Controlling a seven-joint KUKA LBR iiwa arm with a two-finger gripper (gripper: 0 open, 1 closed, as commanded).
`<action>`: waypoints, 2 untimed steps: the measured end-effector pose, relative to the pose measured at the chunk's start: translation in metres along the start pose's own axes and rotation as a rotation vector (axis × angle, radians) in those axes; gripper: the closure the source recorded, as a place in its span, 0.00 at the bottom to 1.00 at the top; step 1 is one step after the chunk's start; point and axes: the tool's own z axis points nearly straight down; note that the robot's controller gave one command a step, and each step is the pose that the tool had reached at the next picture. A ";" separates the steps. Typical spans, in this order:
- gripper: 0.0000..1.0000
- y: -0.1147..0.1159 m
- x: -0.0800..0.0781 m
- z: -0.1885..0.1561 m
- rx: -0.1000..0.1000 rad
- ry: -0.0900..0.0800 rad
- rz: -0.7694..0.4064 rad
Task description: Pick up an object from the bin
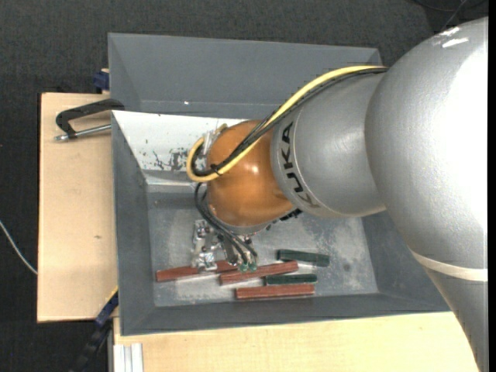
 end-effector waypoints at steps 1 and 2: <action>0.00 0.000 0.000 0.000 0.000 0.000 0.000; 0.00 0.000 0.000 0.000 0.000 0.000 0.000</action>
Offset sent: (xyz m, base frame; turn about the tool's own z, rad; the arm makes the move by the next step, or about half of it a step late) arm 0.0000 0.0000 0.0000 0.0000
